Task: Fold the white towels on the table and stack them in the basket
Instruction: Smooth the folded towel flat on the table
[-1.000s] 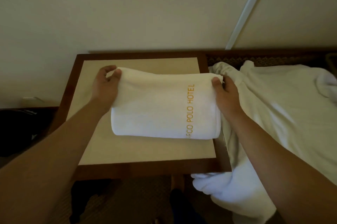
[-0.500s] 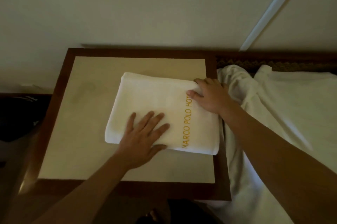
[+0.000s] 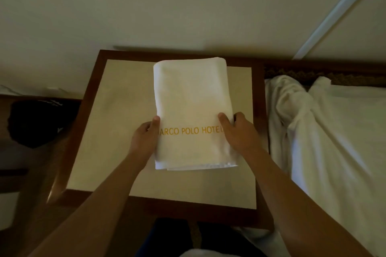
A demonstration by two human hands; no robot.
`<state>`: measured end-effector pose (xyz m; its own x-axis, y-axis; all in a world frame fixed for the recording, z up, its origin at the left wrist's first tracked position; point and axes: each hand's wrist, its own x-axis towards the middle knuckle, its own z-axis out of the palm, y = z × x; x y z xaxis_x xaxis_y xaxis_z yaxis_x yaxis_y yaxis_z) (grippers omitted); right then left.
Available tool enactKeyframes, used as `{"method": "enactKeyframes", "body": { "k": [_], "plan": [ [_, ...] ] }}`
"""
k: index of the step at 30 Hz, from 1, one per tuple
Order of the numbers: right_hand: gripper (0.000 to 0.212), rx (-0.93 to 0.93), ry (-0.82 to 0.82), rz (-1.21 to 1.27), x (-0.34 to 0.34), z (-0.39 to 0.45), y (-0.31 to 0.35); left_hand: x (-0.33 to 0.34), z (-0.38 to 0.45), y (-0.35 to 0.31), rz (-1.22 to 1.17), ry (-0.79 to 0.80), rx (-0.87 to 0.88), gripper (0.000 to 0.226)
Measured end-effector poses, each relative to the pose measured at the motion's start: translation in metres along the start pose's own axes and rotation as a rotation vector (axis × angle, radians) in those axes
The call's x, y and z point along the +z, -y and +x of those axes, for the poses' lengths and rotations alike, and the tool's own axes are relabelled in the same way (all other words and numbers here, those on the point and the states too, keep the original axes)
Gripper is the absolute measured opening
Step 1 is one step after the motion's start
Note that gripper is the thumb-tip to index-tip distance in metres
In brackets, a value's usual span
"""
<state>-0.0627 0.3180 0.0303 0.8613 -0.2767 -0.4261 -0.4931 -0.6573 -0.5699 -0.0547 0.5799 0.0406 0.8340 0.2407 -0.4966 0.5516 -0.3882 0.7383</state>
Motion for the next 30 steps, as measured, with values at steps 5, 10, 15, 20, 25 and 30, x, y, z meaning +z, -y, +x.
{"method": "enactKeyframes", "body": {
  "k": [5,10,15,20,25,30],
  "plan": [
    [0.052,-0.001,0.008,0.055,0.009,-0.007,0.004,0.007,0.027,-0.008,0.009,0.117,-0.113,0.068],
    [0.044,0.048,-0.076,0.016,0.017,-0.027,-0.008,0.009,0.023,-0.006,0.242,-0.019,0.012,0.063],
    [0.05,0.138,-0.093,-0.031,0.025,-0.03,-0.004,0.001,0.026,-0.001,0.316,-0.093,0.086,0.066],
    [0.06,0.094,-0.232,-0.012,0.022,-0.005,0.022,0.002,0.062,-0.037,0.171,0.007,0.065,0.064],
    [0.063,0.204,-0.171,-0.142,0.033,-0.006,0.023,0.006,0.073,-0.028,0.555,-0.066,0.236,0.065],
    [0.065,0.326,-0.127,-0.11,0.027,-0.009,0.03,-0.004,0.078,-0.03,0.571,-0.129,0.338,0.064]
  ]
}}
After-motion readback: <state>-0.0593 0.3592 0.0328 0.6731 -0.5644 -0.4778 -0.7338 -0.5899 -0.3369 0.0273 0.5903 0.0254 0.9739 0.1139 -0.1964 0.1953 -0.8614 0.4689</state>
